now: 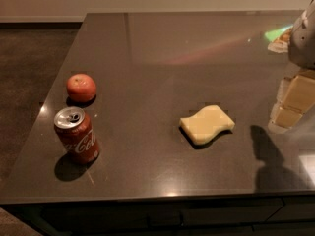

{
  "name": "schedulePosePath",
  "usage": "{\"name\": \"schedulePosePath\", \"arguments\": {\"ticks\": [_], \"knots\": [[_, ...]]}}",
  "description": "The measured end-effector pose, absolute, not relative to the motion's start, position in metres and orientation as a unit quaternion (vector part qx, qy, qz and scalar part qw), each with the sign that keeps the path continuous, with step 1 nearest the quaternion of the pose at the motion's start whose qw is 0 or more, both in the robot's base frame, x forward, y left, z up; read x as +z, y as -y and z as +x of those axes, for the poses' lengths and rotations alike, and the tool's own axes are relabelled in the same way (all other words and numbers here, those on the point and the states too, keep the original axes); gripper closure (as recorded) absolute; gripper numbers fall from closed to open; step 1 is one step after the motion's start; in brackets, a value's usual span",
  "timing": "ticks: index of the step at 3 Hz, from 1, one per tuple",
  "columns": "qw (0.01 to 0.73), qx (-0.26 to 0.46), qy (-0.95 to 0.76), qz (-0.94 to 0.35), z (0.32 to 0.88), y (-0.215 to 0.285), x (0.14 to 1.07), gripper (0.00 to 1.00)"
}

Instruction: Move sponge near apple

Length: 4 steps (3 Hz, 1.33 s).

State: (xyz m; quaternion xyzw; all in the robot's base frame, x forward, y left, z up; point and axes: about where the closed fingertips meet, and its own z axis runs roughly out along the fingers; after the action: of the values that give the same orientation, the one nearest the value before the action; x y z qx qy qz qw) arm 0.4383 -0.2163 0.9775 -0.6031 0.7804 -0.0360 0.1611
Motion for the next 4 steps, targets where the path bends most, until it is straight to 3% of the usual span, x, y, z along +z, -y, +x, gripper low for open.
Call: {"name": "schedulePosePath", "arguments": {"ticks": [4], "knots": [[0.161,0.002,-0.768,-0.62,0.473,0.205,0.94,0.0]]}}
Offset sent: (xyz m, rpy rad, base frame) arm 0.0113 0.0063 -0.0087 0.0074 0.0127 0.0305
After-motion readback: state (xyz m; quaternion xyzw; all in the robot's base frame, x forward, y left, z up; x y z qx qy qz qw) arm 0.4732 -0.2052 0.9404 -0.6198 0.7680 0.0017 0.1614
